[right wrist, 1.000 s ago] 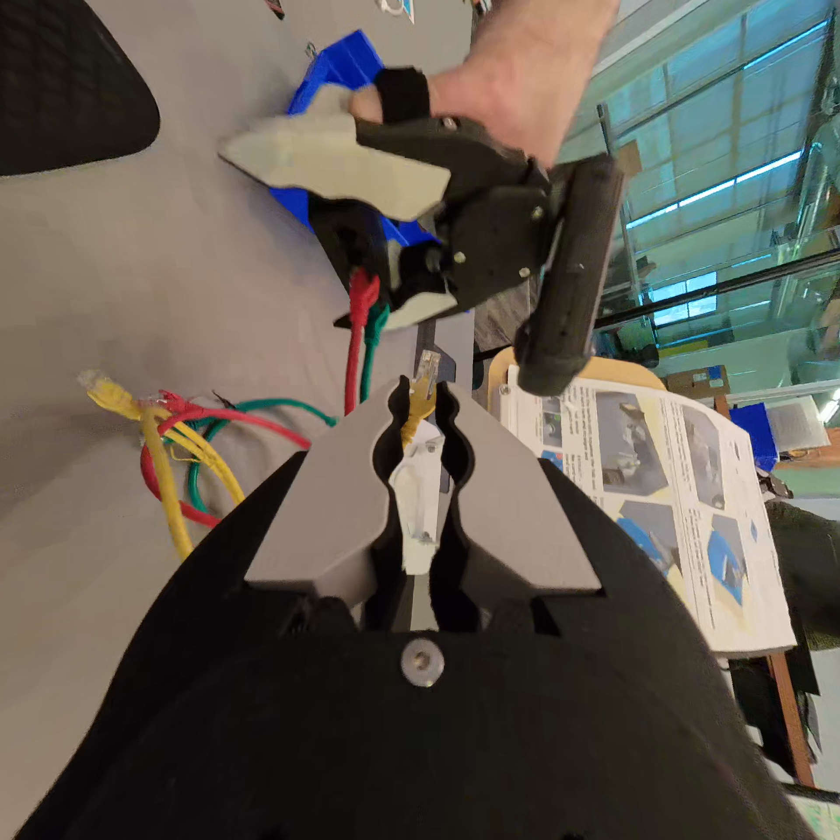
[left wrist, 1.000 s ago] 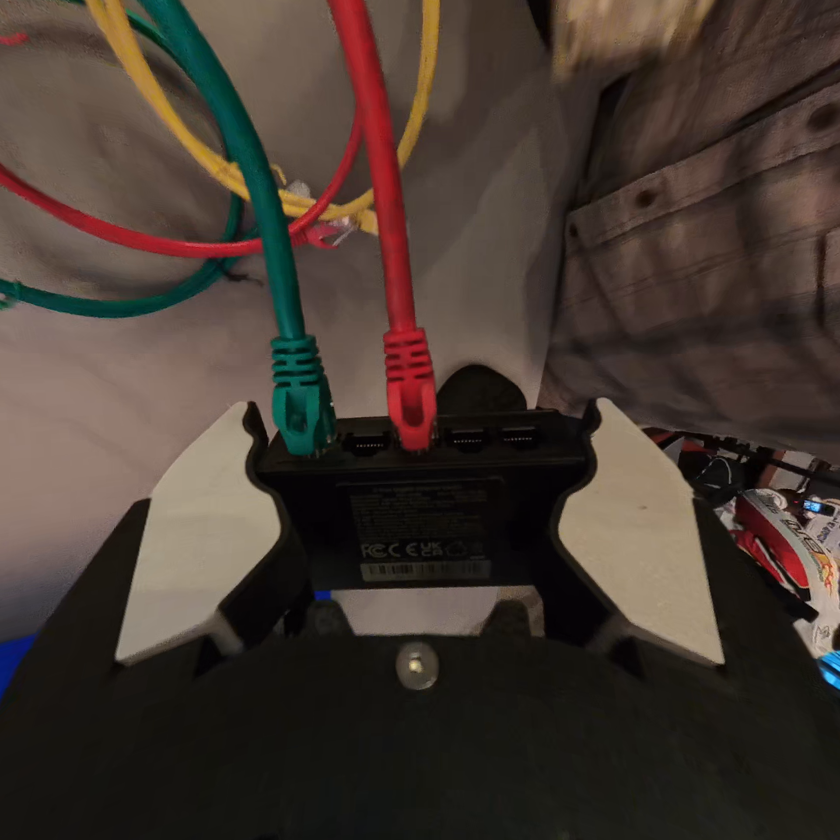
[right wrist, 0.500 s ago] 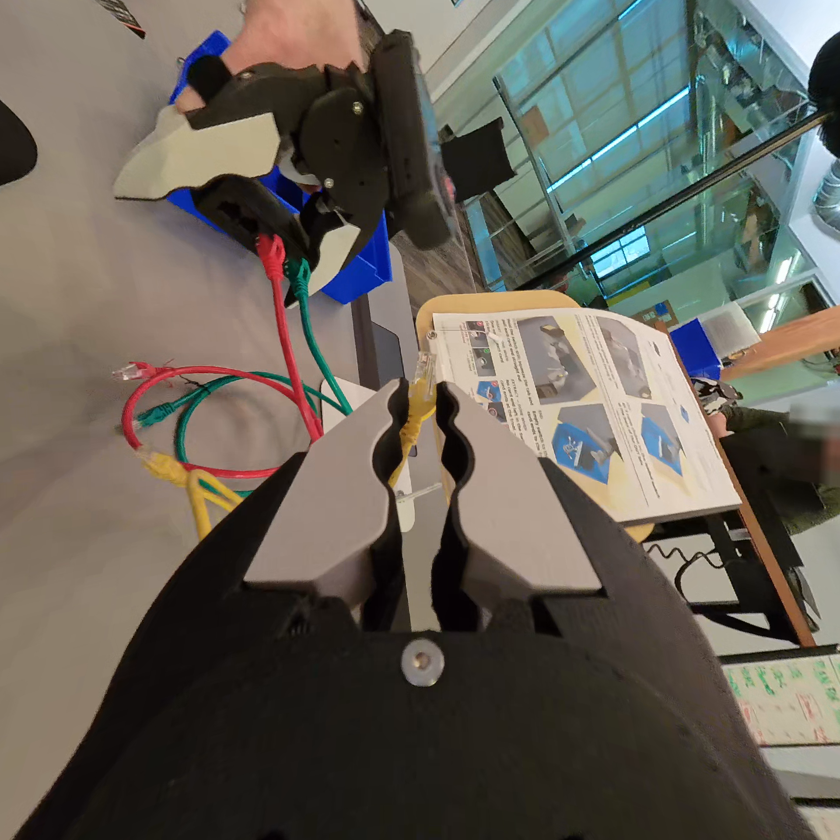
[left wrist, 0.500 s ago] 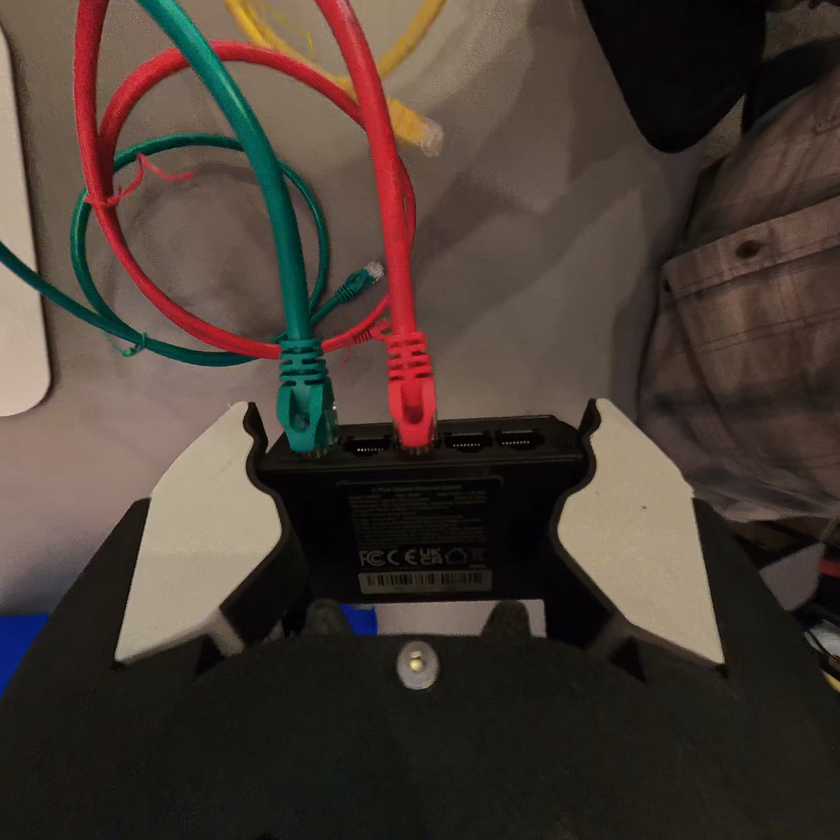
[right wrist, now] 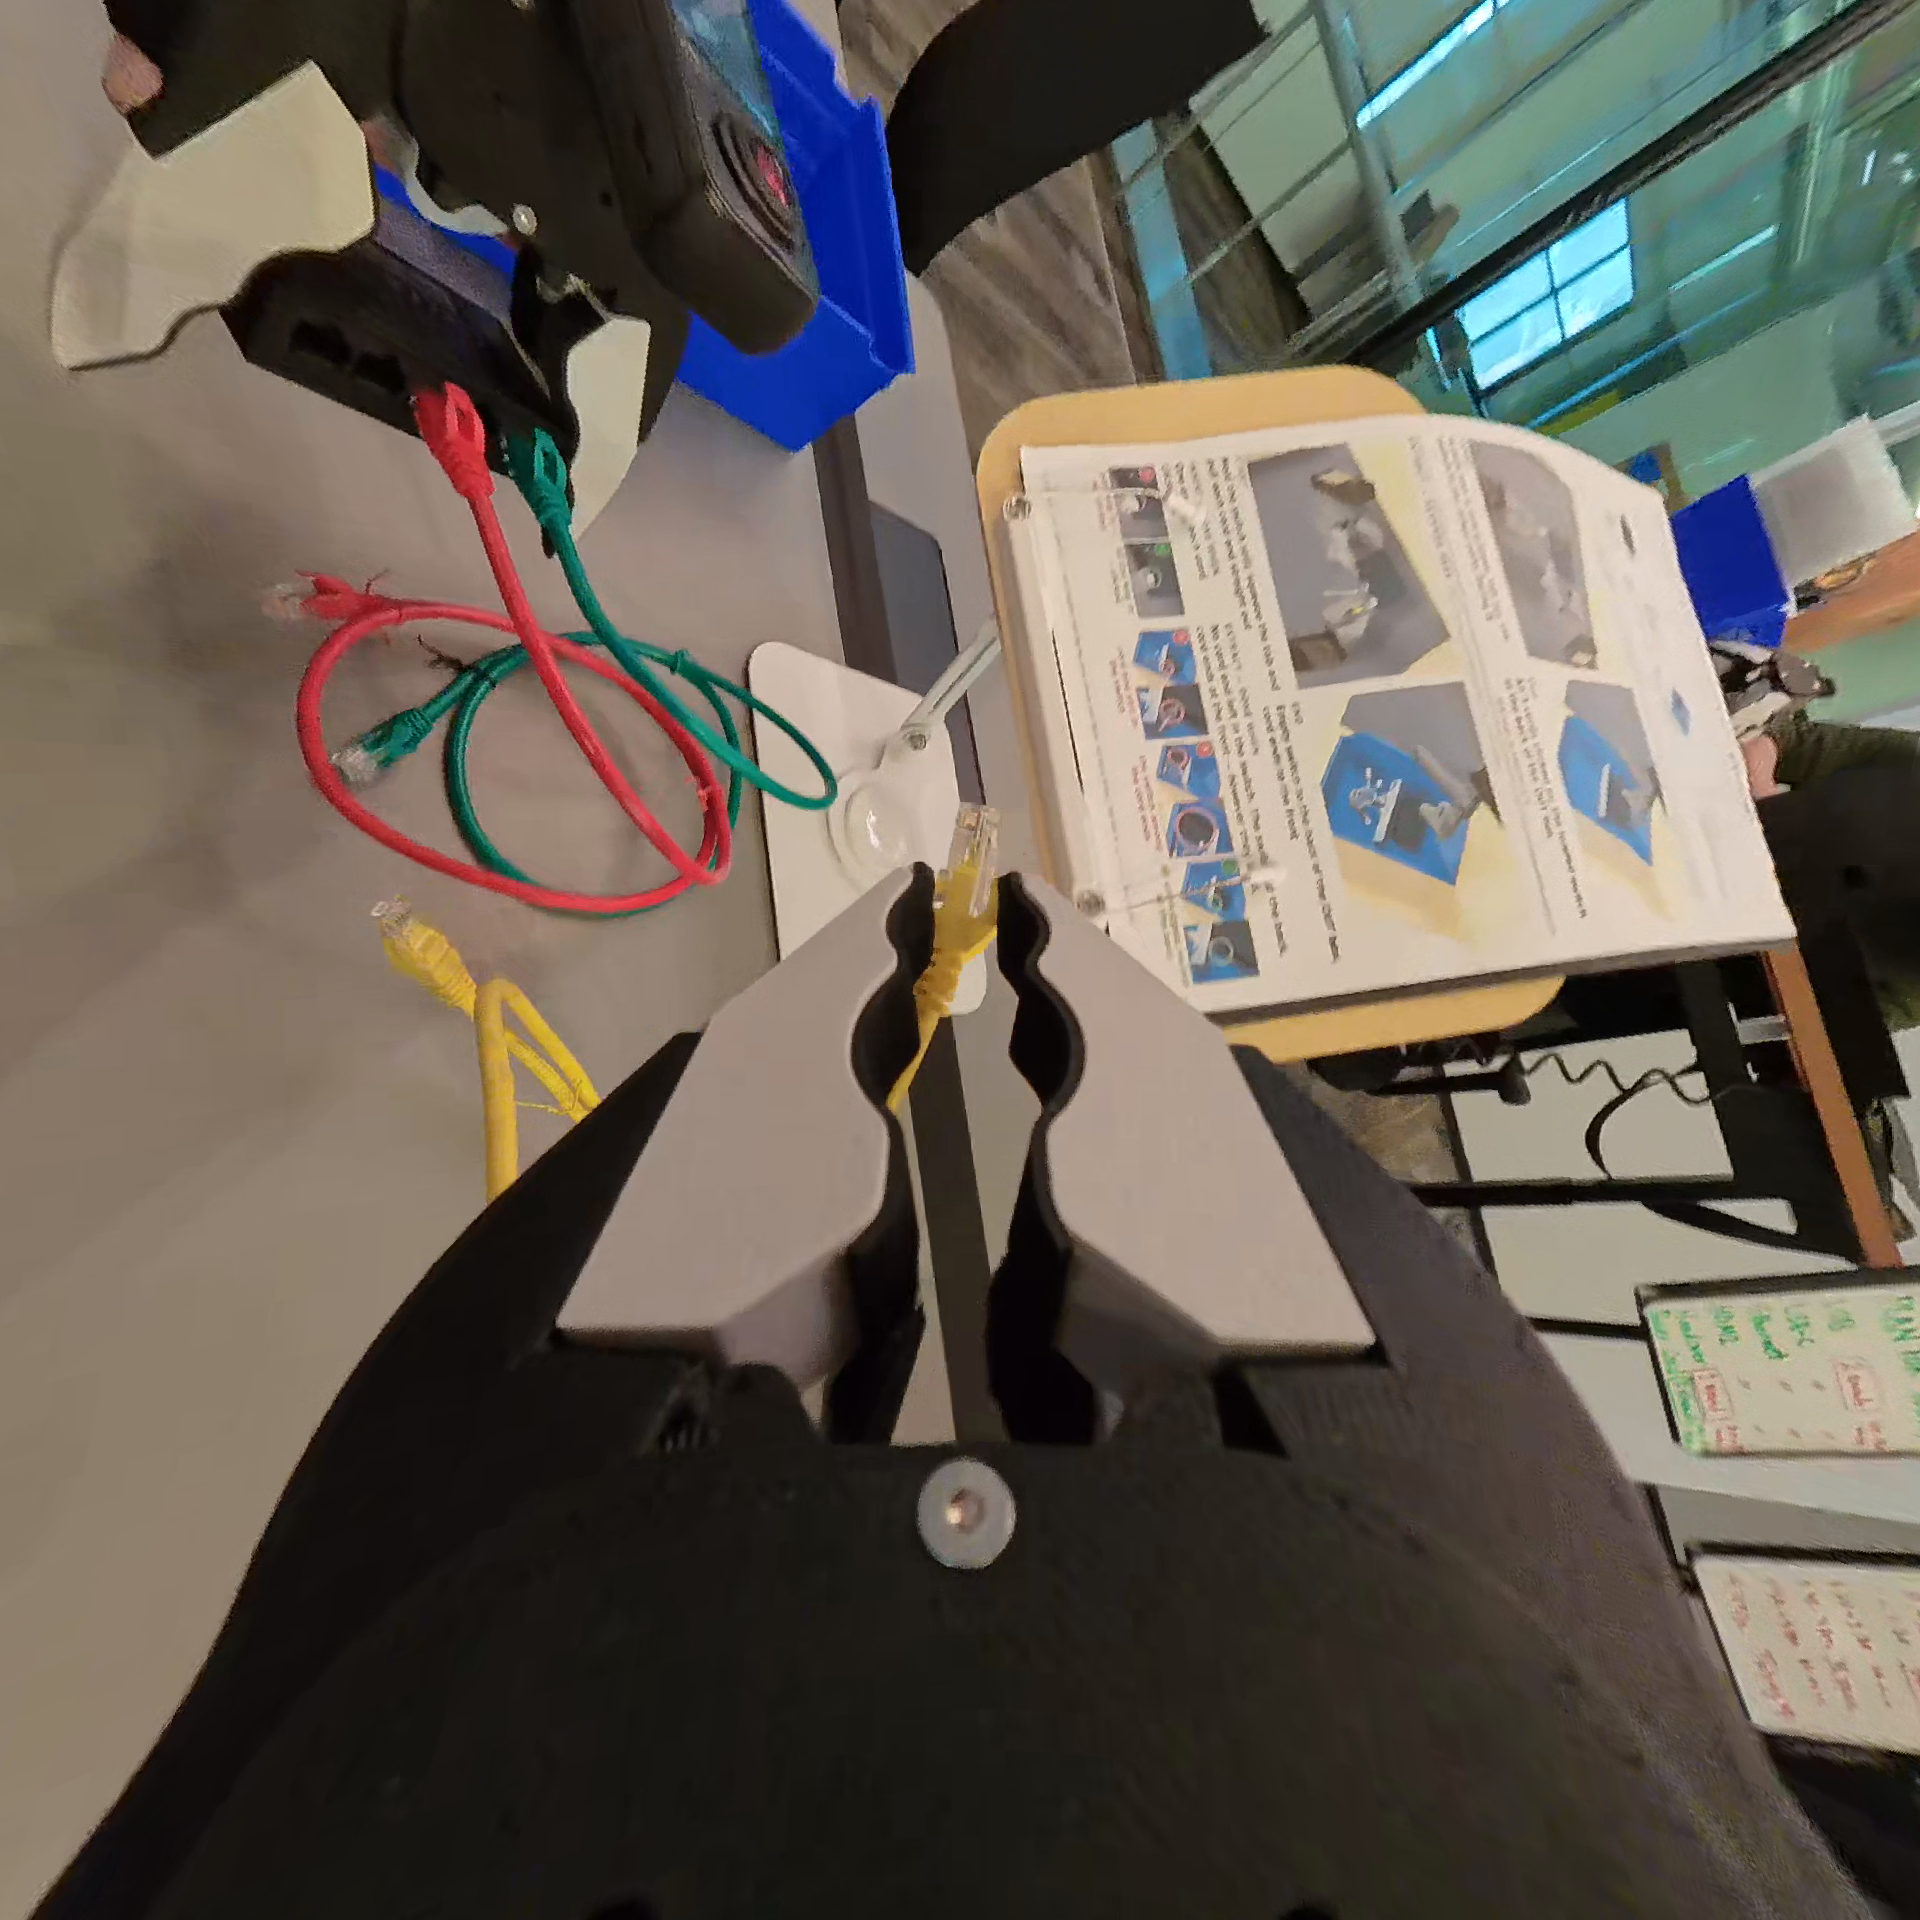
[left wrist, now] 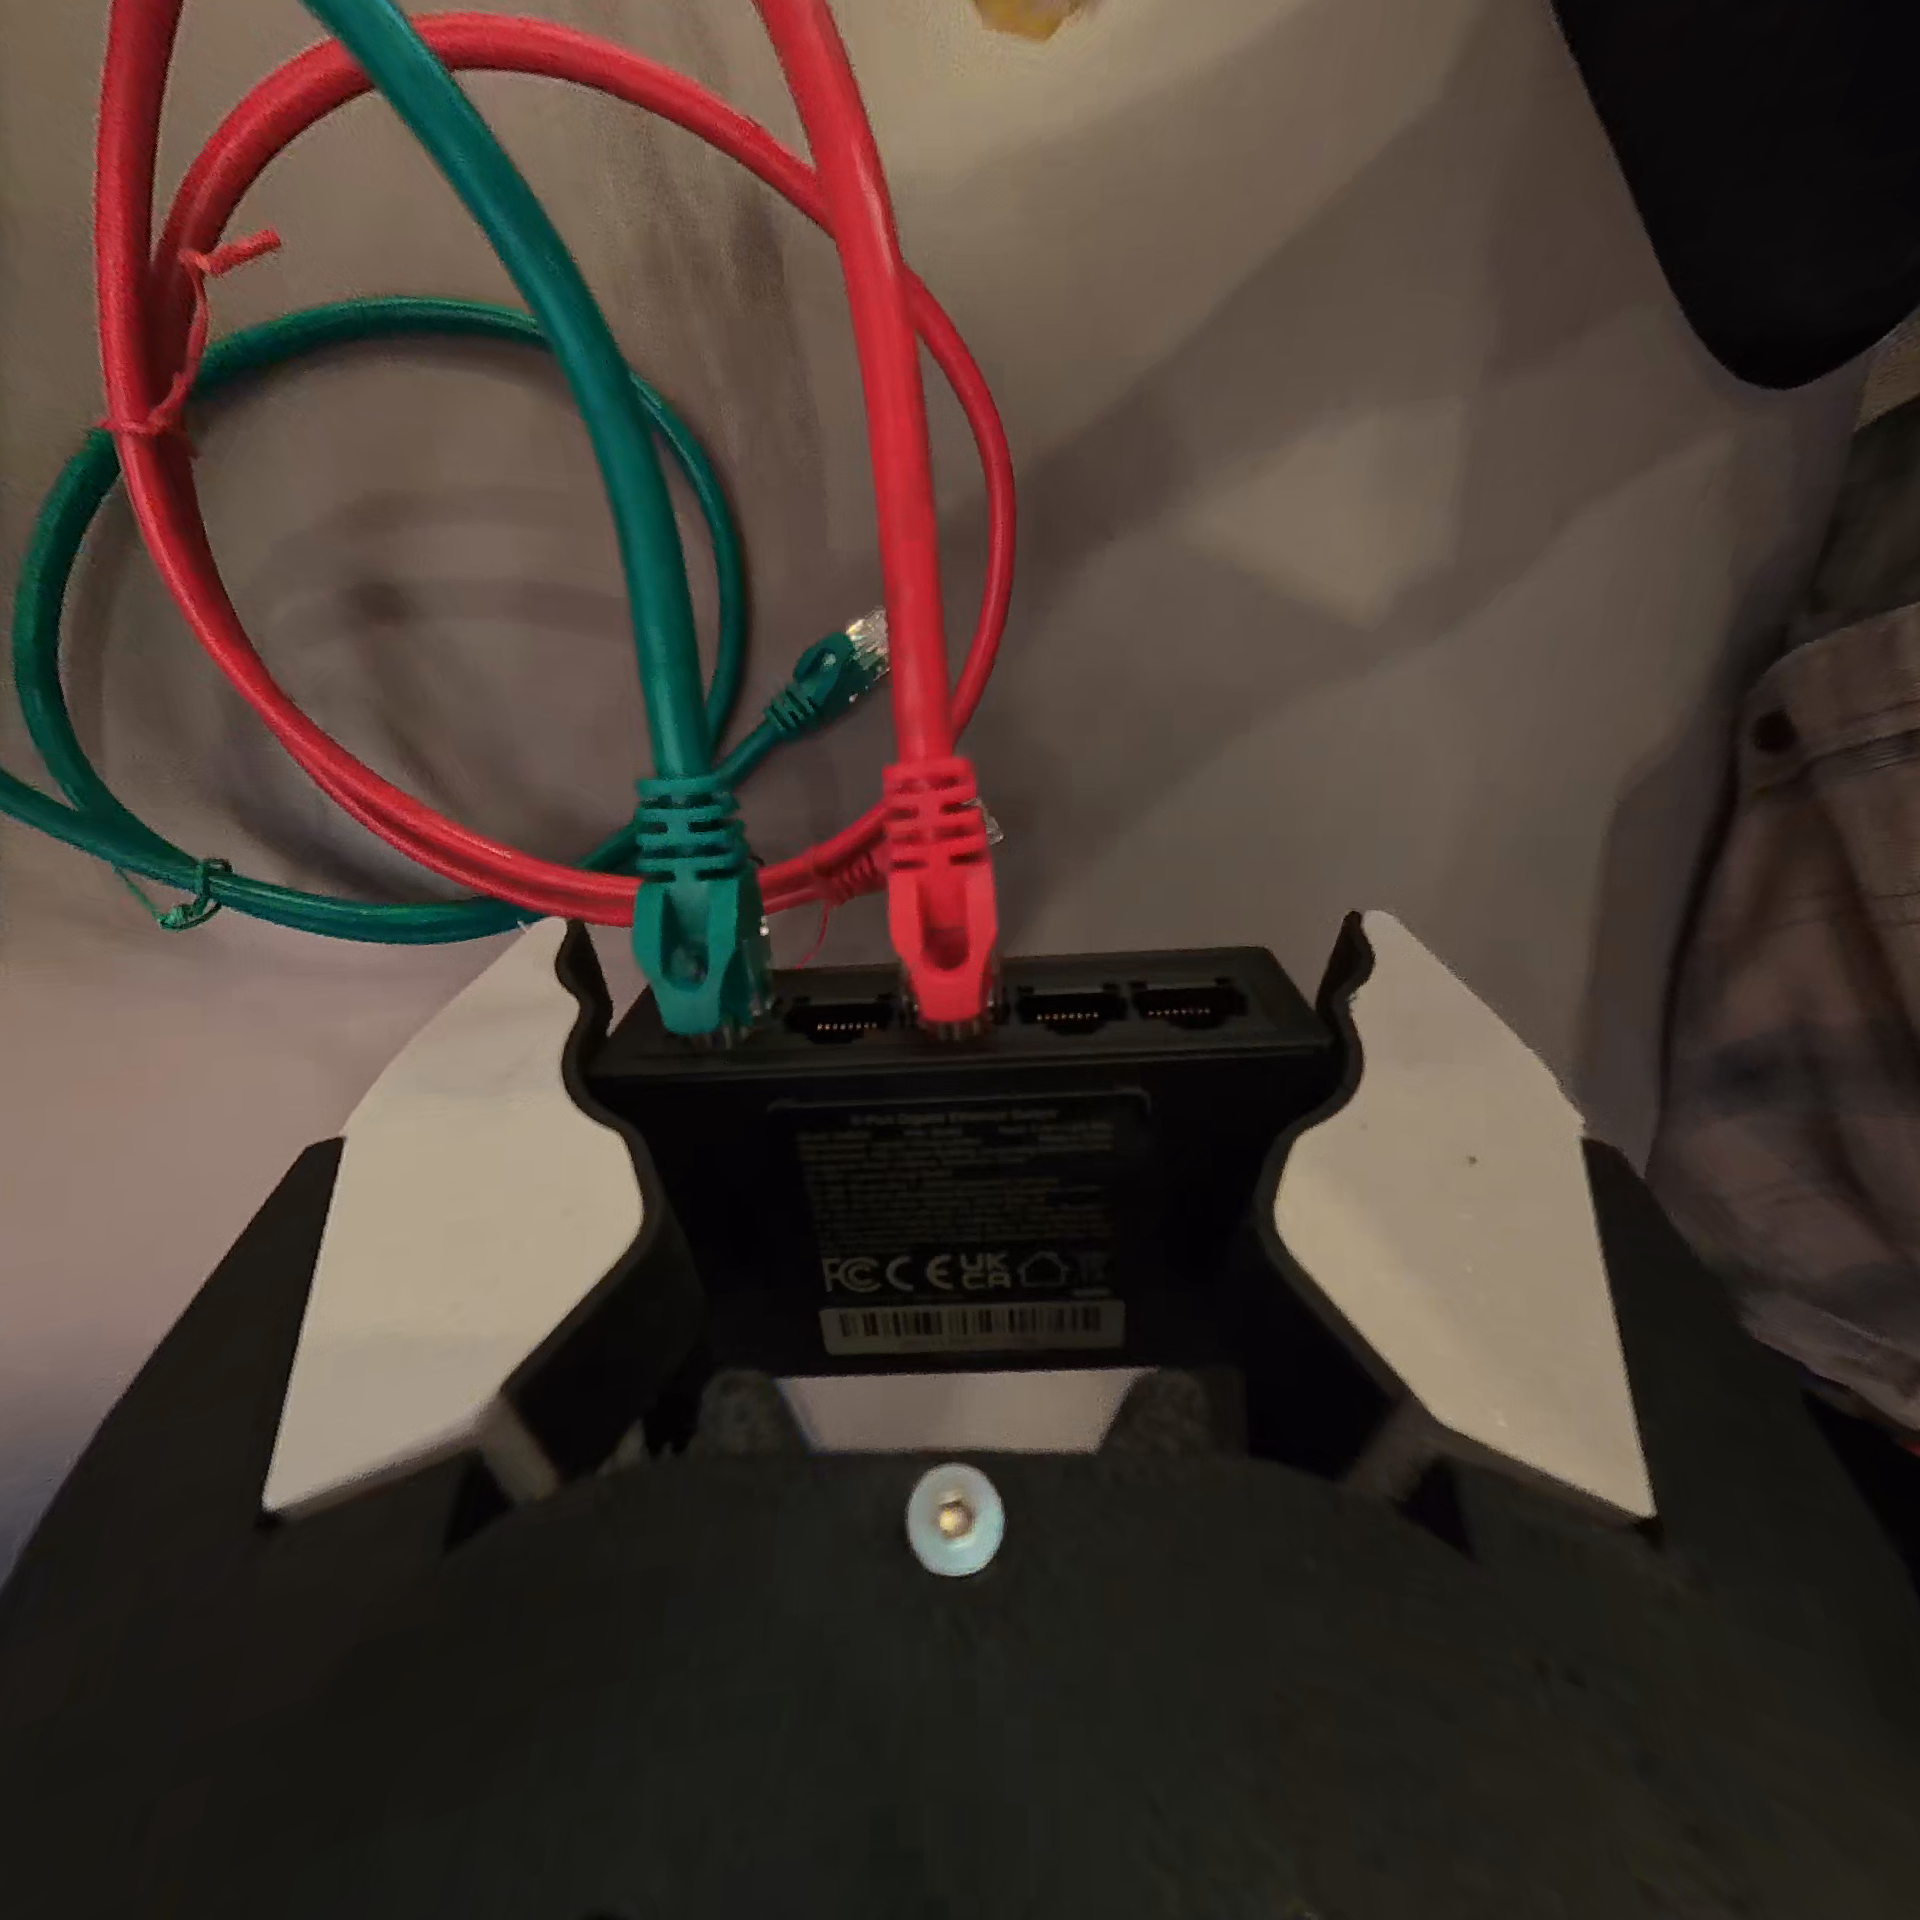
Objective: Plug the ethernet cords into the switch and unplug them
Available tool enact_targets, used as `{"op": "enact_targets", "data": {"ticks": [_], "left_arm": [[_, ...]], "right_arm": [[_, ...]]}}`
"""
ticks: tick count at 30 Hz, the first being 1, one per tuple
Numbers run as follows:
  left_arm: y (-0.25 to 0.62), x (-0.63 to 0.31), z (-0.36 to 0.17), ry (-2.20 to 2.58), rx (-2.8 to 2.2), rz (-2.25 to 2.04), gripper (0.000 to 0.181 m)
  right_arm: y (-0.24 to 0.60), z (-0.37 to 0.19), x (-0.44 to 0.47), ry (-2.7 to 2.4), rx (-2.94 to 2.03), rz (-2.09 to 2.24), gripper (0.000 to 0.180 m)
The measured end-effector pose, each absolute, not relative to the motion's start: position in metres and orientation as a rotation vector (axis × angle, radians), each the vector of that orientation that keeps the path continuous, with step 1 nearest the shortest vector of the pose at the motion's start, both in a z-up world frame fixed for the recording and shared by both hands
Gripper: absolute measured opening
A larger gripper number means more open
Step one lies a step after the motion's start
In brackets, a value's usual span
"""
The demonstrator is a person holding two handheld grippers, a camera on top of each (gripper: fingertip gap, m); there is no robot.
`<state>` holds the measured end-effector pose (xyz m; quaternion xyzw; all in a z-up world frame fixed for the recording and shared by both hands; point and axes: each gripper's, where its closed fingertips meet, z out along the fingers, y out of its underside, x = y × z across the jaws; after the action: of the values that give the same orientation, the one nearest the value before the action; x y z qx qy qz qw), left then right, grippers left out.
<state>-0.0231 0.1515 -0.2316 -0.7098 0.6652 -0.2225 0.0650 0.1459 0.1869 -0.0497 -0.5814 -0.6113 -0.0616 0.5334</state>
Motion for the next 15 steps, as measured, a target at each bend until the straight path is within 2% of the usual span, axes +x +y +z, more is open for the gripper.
{"op": "enact_targets", "data": {"ticks": [8,15], "left_arm": [[0.146,-0.015,-0.243,2.014,-2.107,-0.717,0.127],[0.142,-0.014,-0.248,2.008,-2.107,-0.736,0.127]], "right_arm": [[0.189,0.001,0.214,-1.269,-1.438,-0.263,0.010],[0.205,0.050,0.315,-1.022,-1.503,-0.436,0.010]]}}
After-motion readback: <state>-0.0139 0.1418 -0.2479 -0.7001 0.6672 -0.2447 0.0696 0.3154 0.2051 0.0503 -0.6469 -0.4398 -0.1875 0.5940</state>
